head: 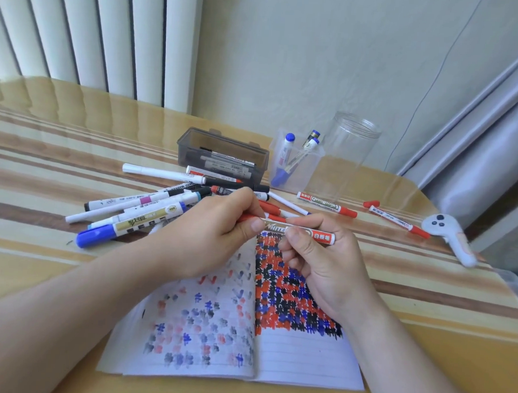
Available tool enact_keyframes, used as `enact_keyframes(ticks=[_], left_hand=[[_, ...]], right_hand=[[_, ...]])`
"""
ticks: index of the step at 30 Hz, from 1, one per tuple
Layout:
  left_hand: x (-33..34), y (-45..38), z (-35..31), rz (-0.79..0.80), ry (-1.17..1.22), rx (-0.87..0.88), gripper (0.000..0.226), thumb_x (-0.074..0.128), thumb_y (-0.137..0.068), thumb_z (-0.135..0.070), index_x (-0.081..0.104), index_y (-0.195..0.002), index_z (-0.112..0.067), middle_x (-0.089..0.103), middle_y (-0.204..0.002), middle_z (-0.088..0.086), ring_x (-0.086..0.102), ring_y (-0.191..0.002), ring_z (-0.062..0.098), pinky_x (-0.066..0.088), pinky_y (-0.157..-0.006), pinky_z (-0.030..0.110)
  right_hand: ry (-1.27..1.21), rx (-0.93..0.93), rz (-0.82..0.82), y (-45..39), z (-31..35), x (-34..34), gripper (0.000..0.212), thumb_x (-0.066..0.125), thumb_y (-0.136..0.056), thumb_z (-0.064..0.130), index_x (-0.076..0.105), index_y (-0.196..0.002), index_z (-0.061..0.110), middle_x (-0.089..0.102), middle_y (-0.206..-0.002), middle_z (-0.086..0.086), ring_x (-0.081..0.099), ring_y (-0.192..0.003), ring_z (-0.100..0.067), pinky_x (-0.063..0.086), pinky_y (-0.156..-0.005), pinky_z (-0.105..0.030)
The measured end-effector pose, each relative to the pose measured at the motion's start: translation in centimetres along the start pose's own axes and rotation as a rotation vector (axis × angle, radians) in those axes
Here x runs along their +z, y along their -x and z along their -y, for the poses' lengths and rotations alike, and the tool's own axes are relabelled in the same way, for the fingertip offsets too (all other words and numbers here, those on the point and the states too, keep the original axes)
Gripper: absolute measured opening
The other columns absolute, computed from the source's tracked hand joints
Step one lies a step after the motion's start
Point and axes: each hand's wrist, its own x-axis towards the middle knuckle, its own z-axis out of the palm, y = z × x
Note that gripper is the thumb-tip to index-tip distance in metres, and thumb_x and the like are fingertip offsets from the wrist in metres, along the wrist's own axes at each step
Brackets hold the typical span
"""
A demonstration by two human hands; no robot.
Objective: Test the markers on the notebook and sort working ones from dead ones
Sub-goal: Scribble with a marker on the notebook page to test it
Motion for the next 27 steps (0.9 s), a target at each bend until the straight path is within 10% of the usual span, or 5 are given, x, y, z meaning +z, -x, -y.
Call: enact_keyframes(ticks=[10,15,23,27], left_hand=[[1.6,-0.7,-0.7,-0.109,0.039,-0.027,0.009,0.056,-0.102,-0.039,0.055,-0.097,-0.031,0.058,-0.068,-0.026,0.053,-0.067,-0.003,0.034,-0.058,0.015],[4.0,-0.2,-0.9,0.145,-0.142,0.073,0.057,0.049,-0.103,-0.051,0.027,-0.154,-0.042,0.058,-0.112,-0.023,0.047,-0.098,-0.004,0.038,-0.086,0.016],[4.1,-0.3,-0.1,0.218,-0.197,0.183,0.033,0.049,-0.102,-0.054,0.061,-0.13,-0.044,0.056,-0.125,-0.024,0.041,-0.117,-0.008,0.026,-0.097,0.004],[3.8,-0.3,-0.3,0.23,-0.167,0.175,0.032,0.05,-0.102,-0.053,0.062,-0.131,-0.045,0.056,-0.125,-0.026,0.035,-0.113,-0.018,0.02,-0.09,-0.004]], right_hand=[[-0.202,0.094,-0.036,-0.5,-0.1,0.0,0.01,0.074,-0.081,0.022,0.072,-0.087,0.015,0.06,-0.068,-0.007,0.054,-0.06,-0.014,0.044,-0.051,-0.02],[-0.27,0.097,-0.438,-3.5,1.0,-3.0,0.016,0.068,-0.096,0.027,0.064,-0.089,0.013,0.053,-0.067,0.0,0.048,-0.056,-0.009,0.039,-0.045,-0.018],[0.015,-0.458,-0.609,-13.4,15.1,-7.5,0.017,0.065,-0.101,0.017,0.061,-0.084,0.014,0.063,-0.071,0.004,0.06,-0.063,-0.008,0.054,-0.07,-0.025],[0.549,-0.362,-0.649,-17.6,14.1,-8.5,0.011,0.074,-0.084,0.03,0.067,-0.081,0.022,0.07,-0.076,0.01,0.066,-0.072,-0.013,0.054,-0.076,-0.035]])
